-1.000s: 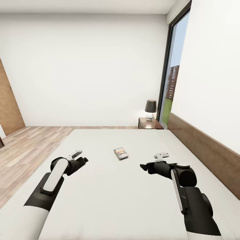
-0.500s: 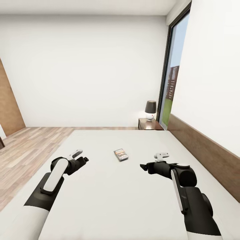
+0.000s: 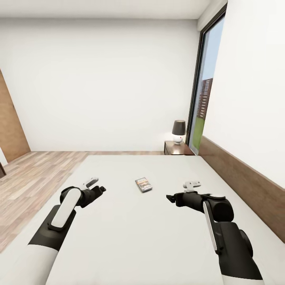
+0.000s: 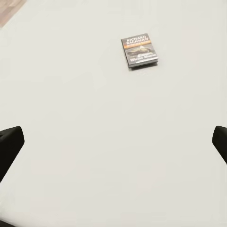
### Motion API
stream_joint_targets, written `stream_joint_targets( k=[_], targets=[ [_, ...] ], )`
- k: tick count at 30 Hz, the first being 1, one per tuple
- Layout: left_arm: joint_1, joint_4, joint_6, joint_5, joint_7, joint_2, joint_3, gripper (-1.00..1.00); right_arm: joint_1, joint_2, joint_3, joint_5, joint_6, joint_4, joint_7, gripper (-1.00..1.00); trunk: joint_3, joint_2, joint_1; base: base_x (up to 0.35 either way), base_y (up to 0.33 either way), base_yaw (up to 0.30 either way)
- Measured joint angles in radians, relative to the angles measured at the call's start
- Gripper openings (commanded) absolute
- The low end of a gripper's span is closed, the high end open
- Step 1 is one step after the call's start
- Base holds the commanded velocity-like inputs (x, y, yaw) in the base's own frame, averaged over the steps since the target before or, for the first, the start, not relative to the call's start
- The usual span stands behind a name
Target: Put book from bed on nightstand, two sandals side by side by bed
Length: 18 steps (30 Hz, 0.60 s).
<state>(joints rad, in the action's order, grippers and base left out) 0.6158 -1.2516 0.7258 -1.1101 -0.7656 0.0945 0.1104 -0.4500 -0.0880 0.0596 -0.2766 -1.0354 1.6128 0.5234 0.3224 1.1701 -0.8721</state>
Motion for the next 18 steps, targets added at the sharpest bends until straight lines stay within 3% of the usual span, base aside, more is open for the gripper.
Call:
stream_joint_targets(
  k=[6,18],
  targets=[
    [-0.004,0.003,0.001,0.003,0.000,0.002,0.000,1.00,0.000,0.001,0.000,0.000,0.000,0.000,0.000,1.00,0.000,0.000,0.000,0.078,0.000,0.000],
    [-0.007,0.004,0.002,0.007,0.000,0.004,-0.003,1.00,0.000,0.002,0.000,0.000,0.000,0.000,0.000,1.00,0.000,0.000,0.000,0.241,0.000,0.000]
  ],
)
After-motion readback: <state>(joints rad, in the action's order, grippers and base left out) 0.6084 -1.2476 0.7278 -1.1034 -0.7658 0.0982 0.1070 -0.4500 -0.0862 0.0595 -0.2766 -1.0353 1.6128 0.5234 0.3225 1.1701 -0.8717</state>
